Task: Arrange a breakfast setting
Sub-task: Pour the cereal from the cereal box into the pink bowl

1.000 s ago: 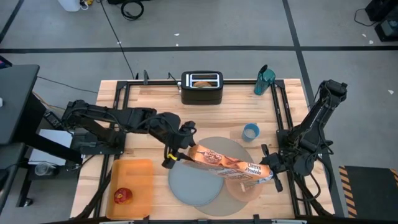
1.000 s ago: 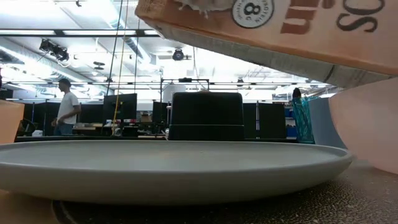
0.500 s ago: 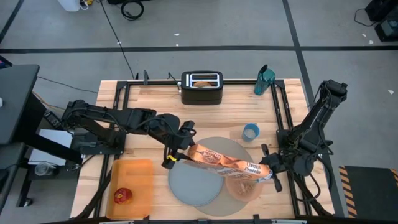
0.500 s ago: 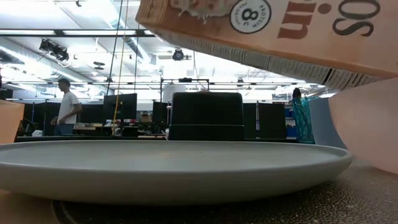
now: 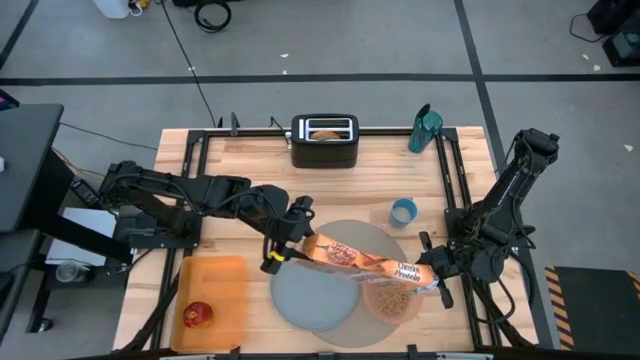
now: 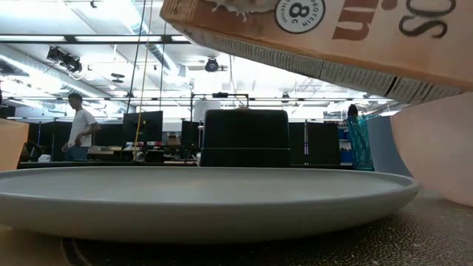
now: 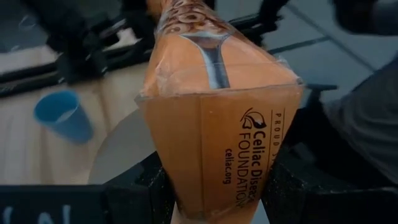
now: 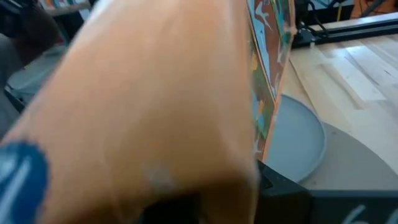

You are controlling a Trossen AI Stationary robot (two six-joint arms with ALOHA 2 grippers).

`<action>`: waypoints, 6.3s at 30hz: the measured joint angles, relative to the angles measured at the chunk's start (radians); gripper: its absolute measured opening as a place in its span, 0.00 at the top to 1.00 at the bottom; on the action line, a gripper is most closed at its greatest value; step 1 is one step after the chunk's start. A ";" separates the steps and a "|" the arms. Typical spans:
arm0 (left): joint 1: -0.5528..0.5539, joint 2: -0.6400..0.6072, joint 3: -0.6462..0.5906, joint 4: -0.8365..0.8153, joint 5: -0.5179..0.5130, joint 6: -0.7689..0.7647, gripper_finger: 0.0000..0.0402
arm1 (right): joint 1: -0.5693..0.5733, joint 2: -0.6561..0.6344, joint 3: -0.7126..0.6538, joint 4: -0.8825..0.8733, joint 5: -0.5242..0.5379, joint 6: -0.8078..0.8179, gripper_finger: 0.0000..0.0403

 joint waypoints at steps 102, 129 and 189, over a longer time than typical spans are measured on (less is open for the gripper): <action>-0.024 -0.001 0.000 -0.059 -0.111 -0.046 0.52 | 0.000 0.012 0.000 0.016 -0.004 0.000 0.87; -0.036 0.024 -0.001 -0.085 -0.122 -0.050 0.52 | 0.000 0.012 0.000 0.013 -0.005 0.001 0.87; -0.107 0.047 0.217 -0.427 -0.243 -0.137 0.28 | -0.175 0.007 0.000 0.157 -0.185 -0.104 0.87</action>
